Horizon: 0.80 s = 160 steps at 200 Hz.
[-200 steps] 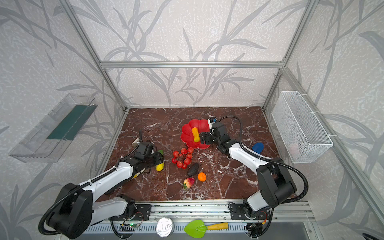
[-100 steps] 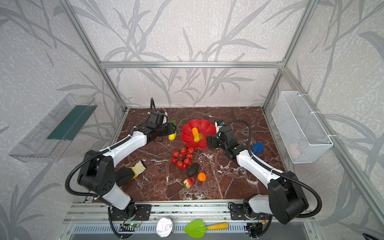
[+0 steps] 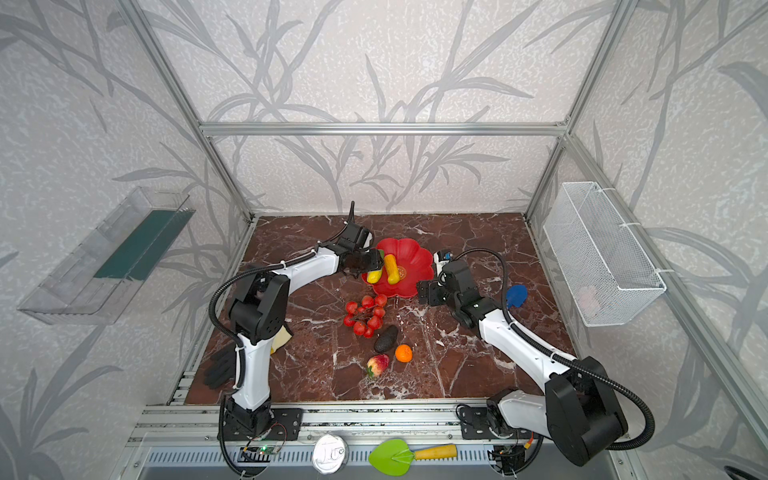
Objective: Place and organize the fake fruits in the fruit bowl
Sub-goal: 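Lower the green-yellow cucumber into the bowl beside the squash with the left gripper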
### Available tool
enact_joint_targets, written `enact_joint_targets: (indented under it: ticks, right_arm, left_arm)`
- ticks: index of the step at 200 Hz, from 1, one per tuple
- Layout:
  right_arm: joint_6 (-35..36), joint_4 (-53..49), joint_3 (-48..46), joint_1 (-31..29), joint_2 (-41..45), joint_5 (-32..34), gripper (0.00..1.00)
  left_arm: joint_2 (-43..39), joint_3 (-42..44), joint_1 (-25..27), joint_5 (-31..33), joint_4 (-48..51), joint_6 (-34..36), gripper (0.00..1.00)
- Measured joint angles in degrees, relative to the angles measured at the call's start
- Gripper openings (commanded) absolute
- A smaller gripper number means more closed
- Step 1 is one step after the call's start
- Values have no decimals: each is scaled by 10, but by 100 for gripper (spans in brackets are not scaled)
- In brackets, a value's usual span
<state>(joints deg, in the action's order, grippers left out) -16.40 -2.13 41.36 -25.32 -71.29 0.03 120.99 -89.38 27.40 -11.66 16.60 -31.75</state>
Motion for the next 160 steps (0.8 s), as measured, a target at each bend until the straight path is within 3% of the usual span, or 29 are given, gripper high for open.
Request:
enact_joint_targets:
  ticks: [25,83,110,160]
  right_arm:
    - [0,-1,-5,1,0,0,94]
    - [-9,-21,-16,-1,0,-35,89]
    - [-21,-50,-35,-30,0,-57,87]
    - [-61,-116,-69,-170,20,-63,85]
  left_arm:
    - [13,-24,4,-2,12,-4,67]
    - [-21,-9,6,0,3,-5,70]
    - [-108,23,6,13,-31,8,72]
    - [-358,183,6,87,-201,42,83]
